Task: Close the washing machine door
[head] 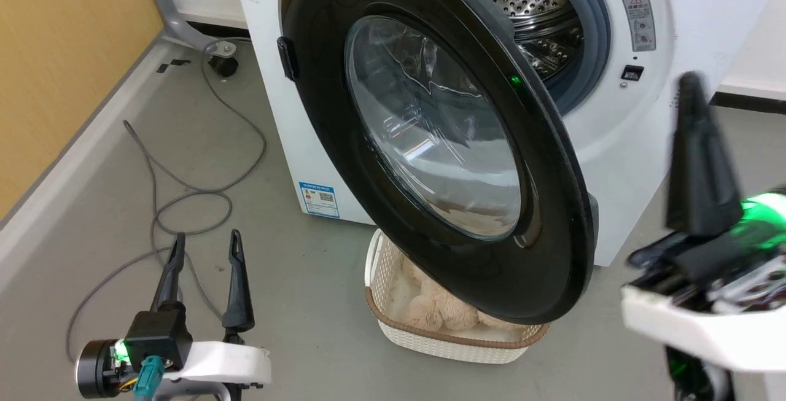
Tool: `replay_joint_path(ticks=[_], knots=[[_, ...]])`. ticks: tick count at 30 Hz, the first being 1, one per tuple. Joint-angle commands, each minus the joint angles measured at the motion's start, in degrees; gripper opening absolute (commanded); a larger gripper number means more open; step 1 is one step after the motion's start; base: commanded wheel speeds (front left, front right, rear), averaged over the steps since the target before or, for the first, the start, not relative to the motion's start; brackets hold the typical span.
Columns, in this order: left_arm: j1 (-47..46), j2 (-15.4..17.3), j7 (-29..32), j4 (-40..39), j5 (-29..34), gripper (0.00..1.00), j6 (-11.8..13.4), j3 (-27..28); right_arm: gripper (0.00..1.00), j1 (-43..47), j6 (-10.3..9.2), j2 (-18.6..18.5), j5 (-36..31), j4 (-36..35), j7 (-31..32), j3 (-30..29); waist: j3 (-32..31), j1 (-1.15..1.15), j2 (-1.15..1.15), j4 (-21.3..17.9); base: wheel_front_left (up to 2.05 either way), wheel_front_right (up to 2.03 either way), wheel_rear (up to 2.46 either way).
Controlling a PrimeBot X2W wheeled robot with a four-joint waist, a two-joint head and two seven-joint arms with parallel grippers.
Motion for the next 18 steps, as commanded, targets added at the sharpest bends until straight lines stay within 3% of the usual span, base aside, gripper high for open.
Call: replay_joint_path(ticks=[1, 11, 18], knots=[[0.76, -0.37, -0.30, 0.32, 0.50, 1.00, -0.47, 0.43, 0.00, -0.62, 0.05, -1.67, 1.08, -0.67, -0.25, 2.70, -0.13, 0.00, 0.00, 0.09, 0.00, 0.00, 0.00], [1.02, -1.86, -0.30, 0.81, 1.47, 1.00, -1.19, 2.65, 0.00, 0.27, 0.05, -11.59, -0.29, 4.34, -0.25, 20.95, -0.19, 0.00, 0.00, -0.59, 0.00, 0.00, 0.00], [0.76, -2.43, -0.30, 0.27, 2.32, 1.00, -1.57, 2.94, 0.00, 3.05, 0.05, -14.53, -2.80, 14.61, -0.25, 25.10, 0.38, 0.00, 0.00, -1.09, 0.00, 0.00, 0.00]])
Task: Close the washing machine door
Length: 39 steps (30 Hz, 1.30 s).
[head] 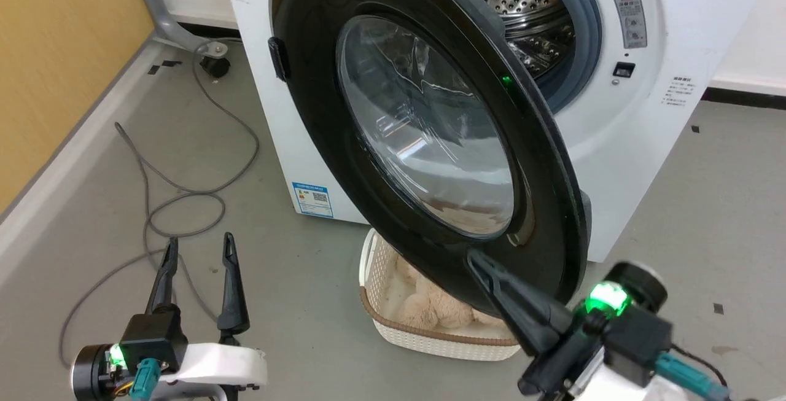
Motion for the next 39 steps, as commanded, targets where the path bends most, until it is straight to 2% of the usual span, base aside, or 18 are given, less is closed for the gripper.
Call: replay_joint_path(ticks=[1, 13, 24, 33, 39], knots=[[0.25, -0.42, -0.30, -0.41, 0.46, 1.00, -0.06, -0.03, 0.00, 1.19, 0.03, -0.66, -1.04, 2.58, -0.25, -0.03, 0.52, 0.00, 0.00, -0.29, 0.00, 0.00, 0.00], [-1.90, -0.92, -0.30, -0.80, 0.81, 1.00, 0.30, -1.15, 0.00, -0.29, 0.03, -0.50, -2.99, 12.97, -0.25, -5.84, 4.58, 0.00, 0.00, -1.88, 0.00, 0.00, 0.00], [-5.60, -1.06, -0.30, -1.88, 0.04, 1.00, 0.89, -2.75, 0.00, -5.09, 0.03, 0.01, -3.35, 18.46, -0.25, -16.56, 10.43, 0.00, 0.00, -1.90, 0.00, 0.00, 0.00], [-9.48, -1.07, -0.30, -2.92, -0.53, 1.00, 2.21, -4.74, 0.00, -17.98, 0.03, 0.99, -4.61, 25.88, -0.25, -21.91, 17.18, 0.00, 0.00, -2.27, 0.00, 0.00, 0.00], [-12.07, -1.08, -0.30, -3.17, -1.00, 1.00, 2.98, -6.11, 0.00, -27.17, 0.03, -0.93, -5.40, 32.30, -0.25, -23.54, 20.72, 0.00, 0.00, -1.56, 0.00, 0.00, 0.00]])
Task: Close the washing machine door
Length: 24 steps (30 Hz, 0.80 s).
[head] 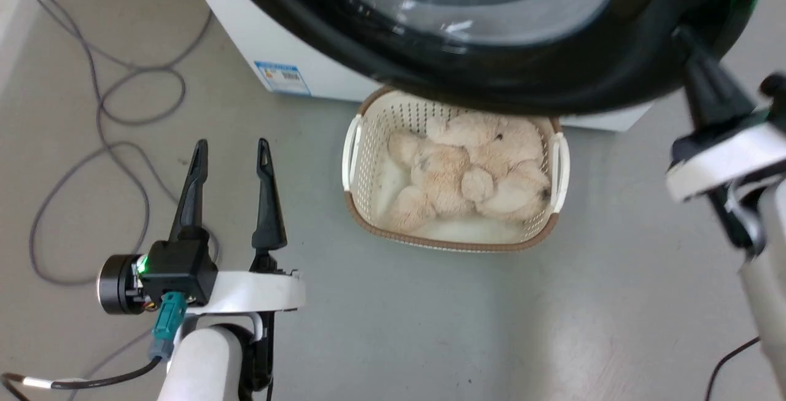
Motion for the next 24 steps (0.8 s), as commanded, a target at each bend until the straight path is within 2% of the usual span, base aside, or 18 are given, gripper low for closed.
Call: replay_joint_path(ticks=[1, 7, 14, 24], knots=[[-1.15, 0.03, -0.30, -0.27, -0.33, 1.00, 0.47, -0.26, 0.00, -2.43, -0.10, -0.77, 0.18, 1.82, -0.25, -0.56, 1.44, -0.01, 0.00, 0.50, 0.00, 0.00, 0.00], [-1.91, 0.03, -0.30, -0.66, -0.75, 1.00, 1.10, -0.71, 0.00, -9.19, -0.10, -2.72, 0.01, 7.62, -0.25, -0.35, 3.12, -0.01, 0.00, 1.21, 0.00, 0.00, 0.00], [-2.31, 0.03, -0.30, -0.96, -1.32, 1.00, 1.85, -1.05, 0.00, -14.05, -0.10, -3.15, -2.32, 12.39, -0.25, -0.83, 3.89, -0.01, 0.00, 1.81, 0.00, 0.00, 0.00], [-2.28, 0.03, -0.30, -0.82, -1.47, 1.00, 2.52, -0.96, 0.00, -16.45, -0.10, -1.66, -6.43, 17.17, -0.25, -5.06, 3.06, -0.01, 0.00, 1.91, 0.00, 0.00, 0.00]])
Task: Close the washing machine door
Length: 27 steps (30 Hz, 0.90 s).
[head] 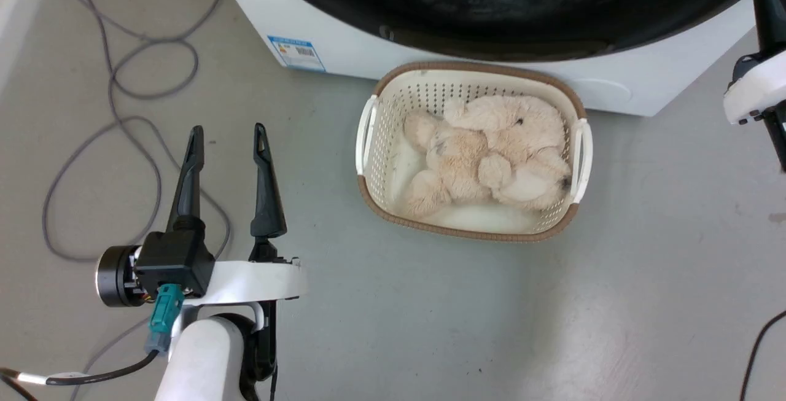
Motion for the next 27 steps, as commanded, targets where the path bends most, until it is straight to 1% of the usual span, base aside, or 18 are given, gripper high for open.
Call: replay_joint_path(ticks=[1, 3, 5, 13, 17, 22, 27], knots=[[-0.22, 0.05, -0.30, 0.12, -0.10, 1.00, 0.43, 0.27, 0.00, -0.23, -0.12, 0.43, -0.63, -0.24, -0.26, -1.00, -0.96, -0.01, 0.00, -0.44, 0.00, 0.00, 0.00], [0.39, 0.05, -0.30, 0.43, -0.07, 1.00, 0.44, 0.67, 0.00, 1.20, -0.12, 0.99, -1.13, -1.28, -0.26, -2.05, -2.15, -0.01, 0.00, -0.88, 0.00, 0.00, 0.00], [0.92, 0.05, -0.30, 0.78, 0.01, 1.00, 0.28, 1.11, 0.00, 3.00, -0.12, 1.71, -1.61, -4.06, -0.26, -3.39, -3.55, -0.01, 0.00, -1.39, 0.00, 0.00, 0.00], [3.40, 0.05, -0.30, 2.76, 1.25, 1.00, -0.58, 3.53, 0.00, 12.58, -0.12, 6.21, -5.03, -24.51, -0.26, -7.90, -9.86, -0.01, 0.00, -4.87, 0.00, 0.00, 0.00], [4.92, 0.05, -0.30, 3.53, 1.78, 1.00, -0.93, 4.23, 0.00, 17.63, -0.12, 7.99, -5.37, -31.50, -0.26, -7.04, -13.02, -0.01, 0.00, -6.27, 0.00, 0.00, 0.00], [7.42, 0.05, -0.30, 4.26, 2.25, 1.00, -1.41, 5.20, 0.00, 24.90, -0.12, 10.34, -4.58, -35.73, -0.26, -6.58, -16.58, -0.01, 0.00, -7.68, 0.00, 0.00, 0.00], [9.96, 0.05, -0.30, 4.76, 2.61, 1.00, -1.65, 5.95, 0.00, 32.32, -0.12, 13.01, -3.45, -36.13, -0.26, -6.07, -19.57, -0.01, 0.00, -8.72, 0.00, 0.00, 0.00]])
